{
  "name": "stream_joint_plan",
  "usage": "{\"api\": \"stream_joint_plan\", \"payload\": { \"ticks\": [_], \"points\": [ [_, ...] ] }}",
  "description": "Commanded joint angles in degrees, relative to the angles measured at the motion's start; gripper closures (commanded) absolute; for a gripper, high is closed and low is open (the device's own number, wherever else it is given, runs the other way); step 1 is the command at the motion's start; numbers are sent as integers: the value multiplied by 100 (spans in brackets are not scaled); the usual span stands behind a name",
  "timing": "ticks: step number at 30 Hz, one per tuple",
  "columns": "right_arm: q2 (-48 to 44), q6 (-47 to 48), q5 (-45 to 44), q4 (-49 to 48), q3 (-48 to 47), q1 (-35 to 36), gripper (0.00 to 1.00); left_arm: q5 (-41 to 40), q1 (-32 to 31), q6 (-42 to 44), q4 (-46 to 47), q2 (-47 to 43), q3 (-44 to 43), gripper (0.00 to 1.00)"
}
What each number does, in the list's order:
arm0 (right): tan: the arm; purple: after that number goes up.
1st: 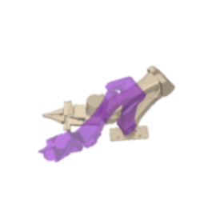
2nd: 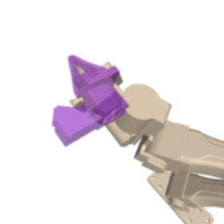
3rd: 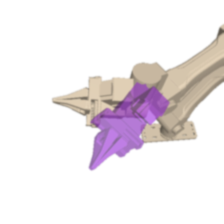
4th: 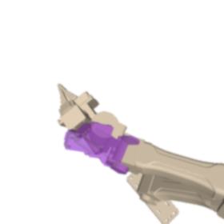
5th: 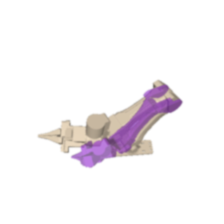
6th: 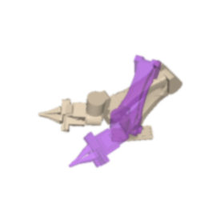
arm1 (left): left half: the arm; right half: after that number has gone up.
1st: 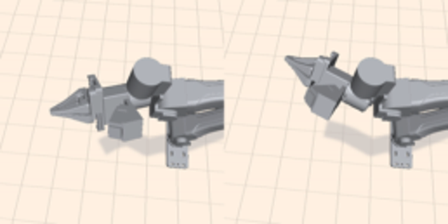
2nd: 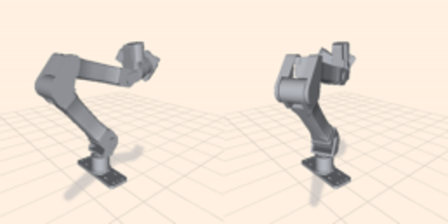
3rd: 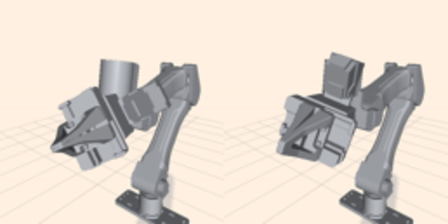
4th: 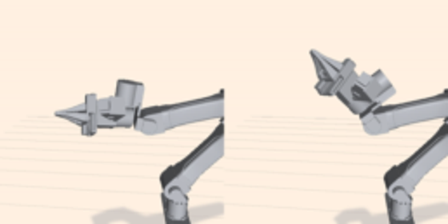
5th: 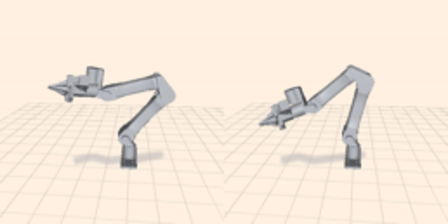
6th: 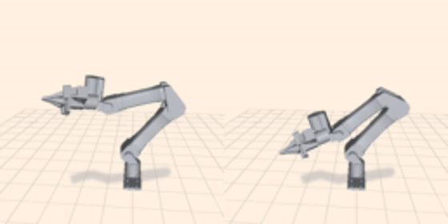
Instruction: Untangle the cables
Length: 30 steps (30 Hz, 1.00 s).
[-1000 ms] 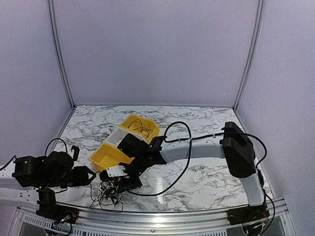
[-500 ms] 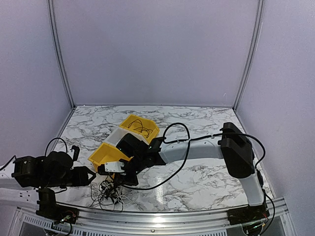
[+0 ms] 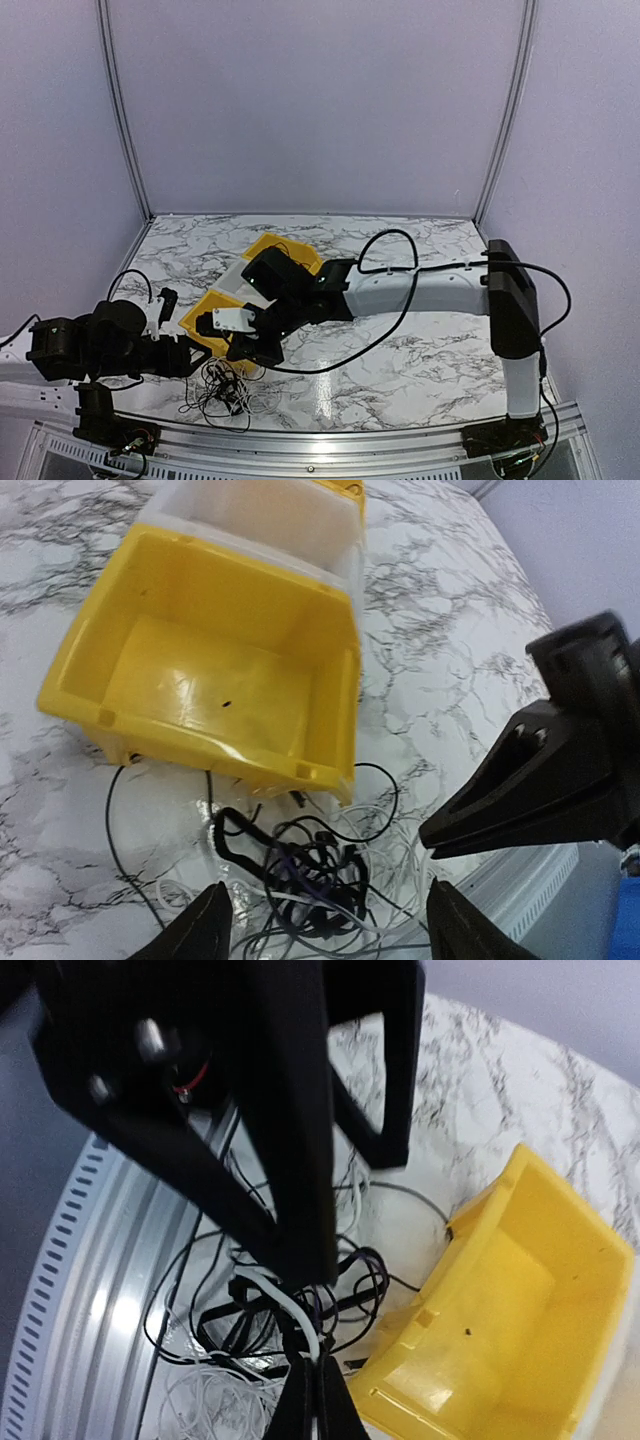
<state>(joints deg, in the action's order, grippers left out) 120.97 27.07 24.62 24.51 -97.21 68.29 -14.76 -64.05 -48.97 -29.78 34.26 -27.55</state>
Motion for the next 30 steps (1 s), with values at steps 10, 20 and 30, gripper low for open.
{"api": "stream_joint_plan", "payload": {
  "ticks": [10, 20, 30],
  "points": [
    [-1400, -423, 857, -210, -257, -114, 100, 1142, 24, 858, 2571, 270, 905, 38],
    [-2027, -1112, 833, -836, -831, -211, 100, 1252, 24, 857, 2925, 285, 1465, 49],
    [-1866, -1460, 871, -615, -2457, -177, 100, 1257, 24, 859, 3320, 420, 1793, 57]
  ]
}}
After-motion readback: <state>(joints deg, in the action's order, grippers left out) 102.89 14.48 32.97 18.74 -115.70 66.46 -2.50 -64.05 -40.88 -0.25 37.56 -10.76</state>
